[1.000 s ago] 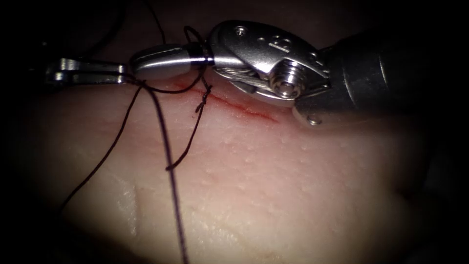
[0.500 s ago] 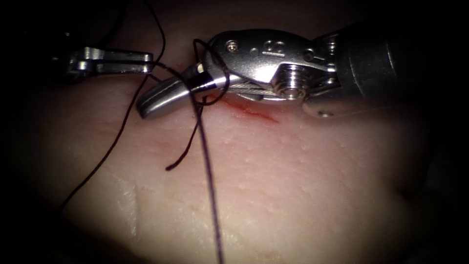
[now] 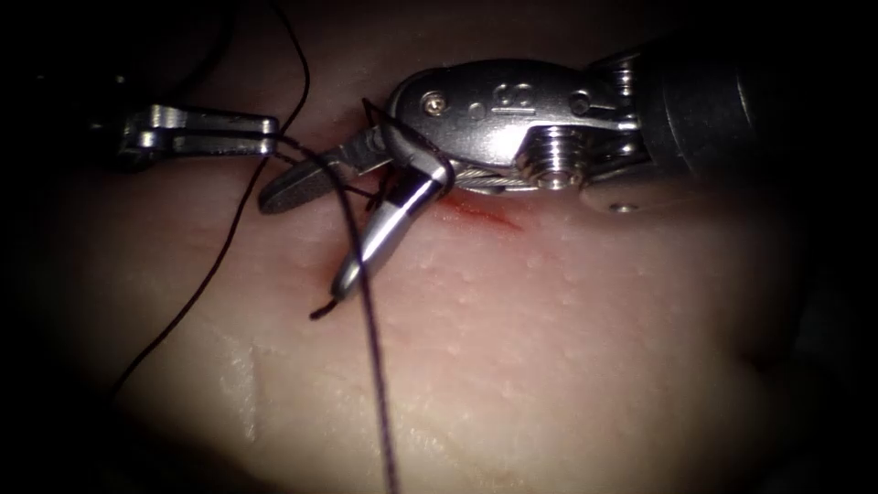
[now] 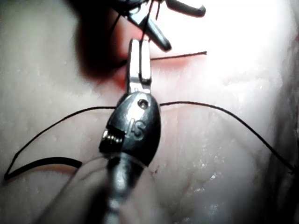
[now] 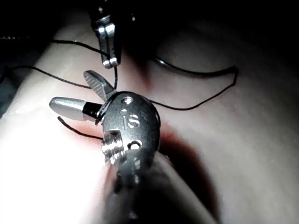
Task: Wound Closure
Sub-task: Left gripper wraps suture once around right gripper clockwise, then right end-effector picks up suture tail
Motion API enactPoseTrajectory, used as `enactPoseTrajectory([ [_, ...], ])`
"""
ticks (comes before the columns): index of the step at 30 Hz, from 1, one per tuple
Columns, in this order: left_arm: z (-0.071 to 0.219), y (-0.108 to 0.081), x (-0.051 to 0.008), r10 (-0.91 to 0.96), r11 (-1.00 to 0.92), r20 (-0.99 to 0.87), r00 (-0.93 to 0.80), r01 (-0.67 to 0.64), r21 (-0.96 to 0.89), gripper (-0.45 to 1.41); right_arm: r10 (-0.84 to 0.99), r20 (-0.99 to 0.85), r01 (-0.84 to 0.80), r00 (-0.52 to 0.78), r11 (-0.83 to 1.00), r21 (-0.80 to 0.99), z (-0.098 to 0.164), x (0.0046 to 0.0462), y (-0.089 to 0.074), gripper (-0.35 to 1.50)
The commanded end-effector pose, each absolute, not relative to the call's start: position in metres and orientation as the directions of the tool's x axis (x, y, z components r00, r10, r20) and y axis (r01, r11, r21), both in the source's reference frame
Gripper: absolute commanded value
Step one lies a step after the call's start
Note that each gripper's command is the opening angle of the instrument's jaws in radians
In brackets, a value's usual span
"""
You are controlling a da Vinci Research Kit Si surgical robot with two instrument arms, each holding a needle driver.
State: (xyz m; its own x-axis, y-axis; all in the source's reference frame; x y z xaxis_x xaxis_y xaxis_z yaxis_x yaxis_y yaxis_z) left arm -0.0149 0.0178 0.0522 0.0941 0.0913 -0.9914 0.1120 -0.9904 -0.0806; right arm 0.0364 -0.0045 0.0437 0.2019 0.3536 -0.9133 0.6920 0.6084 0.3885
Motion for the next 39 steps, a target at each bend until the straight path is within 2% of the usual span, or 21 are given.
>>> enactPoseTrajectory([
  [1,0.0527,0.0172,-0.0154,0.094,-0.99,-0.991,0.096,0.114,-0.083,-0.45,0.348,-0.915,0.7,0.204,0.601,0.385,0.0443,0.037,-0.0057,0.89],
  [11,0.0526,0.0173,-0.0156,0.101,-0.99,-0.99,0.095,0.112,-0.09,-0.45,0.255,-0.927,0.73,0.274,0.573,0.373,0.0458,0.0374,-0.0082,0.88],
  [12,0.0526,0.0172,-0.0156,0.1,-0.99,-0.99,0.095,0.113,-0.089,-0.45,0.248,-0.927,0.73,0.28,0.572,0.373,0.0459,0.0374,-0.0082,0.84],
  [16,0.0526,0.0169,-0.0157,0.105,-0.989,-0.99,0.095,0.115,-0.093,-0.45,0.229,-0.926,0.729,0.299,0.571,0.377,0.0462,0.0371,-0.0077,0.42],
  [19,0.0525,0.0164,-0.0158,0.102,-0.989,-0.99,0.094,0.115,-0.091,-0.45,0.209,-0.925,0.725,0.318,0.575,0.379,0.0466,0.0369,-0.0074,0.41],
  [25,0.0525,0.0159,-0.0158,0.105,-0.988,-0.99,0.095,0.119,-0.094,-0.45,0.159,-0.919,0.725,0.36,0.573,0.383,0.0475,0.0367,-0.0073,0.24],
  [31,0.0524,0.0158,-0.0155,0.105,-0.988,-0.99,0.097,0.122,-0.093,-0.45,0.143,-0.92,0.729,0.364,0.572,0.377,0.0481,0.0369,-0.0083,0.24],
  [33,0.0523,0.0157,-0.0154,0.106,-0.988,-0.99,0.098,0.124,-0.093,-0.45,0.134,-0.92,0.736,0.367,0.563,0.376,0.0483,0.037,-0.0087,0.34],
  [34,0.0523,0.0157,-0.0153,0.106,-0.988,-0.99,0.098,0.124,-0.093,-0.45,0.129,-0.92,0.737,0.371,0.562,0.376,0.0483,0.0371,-0.0088,0.46],
  [39,0.0522,0.0156,-0.0151,0.112,-0.987,-0.989,0.098,0.127,-0.099,-0.45,0.126,-0.92,0.744,0.371,0.553,0.375,0.0482,0.0371,-0.0091,0.59],
])
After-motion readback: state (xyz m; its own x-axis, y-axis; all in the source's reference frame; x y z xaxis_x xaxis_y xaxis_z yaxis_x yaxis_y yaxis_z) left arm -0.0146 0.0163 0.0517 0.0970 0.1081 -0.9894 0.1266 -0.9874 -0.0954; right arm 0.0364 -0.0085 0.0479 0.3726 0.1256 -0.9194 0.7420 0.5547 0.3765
